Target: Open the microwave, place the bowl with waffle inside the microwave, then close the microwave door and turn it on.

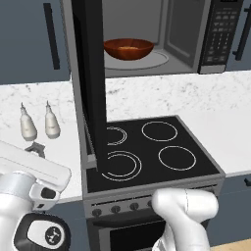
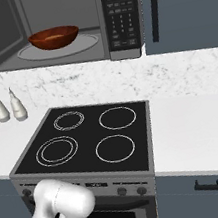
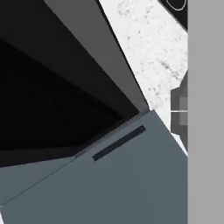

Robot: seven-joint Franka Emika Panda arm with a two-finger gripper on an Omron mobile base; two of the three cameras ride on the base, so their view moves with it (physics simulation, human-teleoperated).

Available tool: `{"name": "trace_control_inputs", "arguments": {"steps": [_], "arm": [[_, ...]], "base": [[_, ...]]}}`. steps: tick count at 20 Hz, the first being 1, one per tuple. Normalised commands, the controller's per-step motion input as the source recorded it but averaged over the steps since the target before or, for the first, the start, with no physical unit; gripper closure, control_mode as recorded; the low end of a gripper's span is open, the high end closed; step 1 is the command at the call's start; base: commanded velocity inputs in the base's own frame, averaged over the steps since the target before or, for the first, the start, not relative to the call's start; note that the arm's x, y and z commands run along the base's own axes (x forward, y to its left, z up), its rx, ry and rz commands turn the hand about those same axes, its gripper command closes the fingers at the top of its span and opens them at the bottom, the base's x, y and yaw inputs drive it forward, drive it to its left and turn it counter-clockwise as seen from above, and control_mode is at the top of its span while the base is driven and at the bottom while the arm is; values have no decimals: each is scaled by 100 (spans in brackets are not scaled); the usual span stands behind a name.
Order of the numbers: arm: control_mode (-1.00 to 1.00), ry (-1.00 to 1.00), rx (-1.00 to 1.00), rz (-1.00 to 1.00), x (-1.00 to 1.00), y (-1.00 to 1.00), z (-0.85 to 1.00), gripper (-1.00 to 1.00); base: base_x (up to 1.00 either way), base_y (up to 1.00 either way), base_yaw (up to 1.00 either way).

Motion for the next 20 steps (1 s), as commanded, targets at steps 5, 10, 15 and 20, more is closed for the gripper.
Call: {"name": "trace_control_inputs", "arguments": {"steps": [5,10,15,20], "arm": [[-100,-8,-1,-17,24,32,-9,100],[-100,-5,0,-32,-38,-36,10,100],[-100,5,1,-35,-4,-74,43,100],[-100,-4,0,-23,-30,-88,27,100]], "base": [[0,0,0],[0,0,0],[0,0,0],[0,0,0]]}}
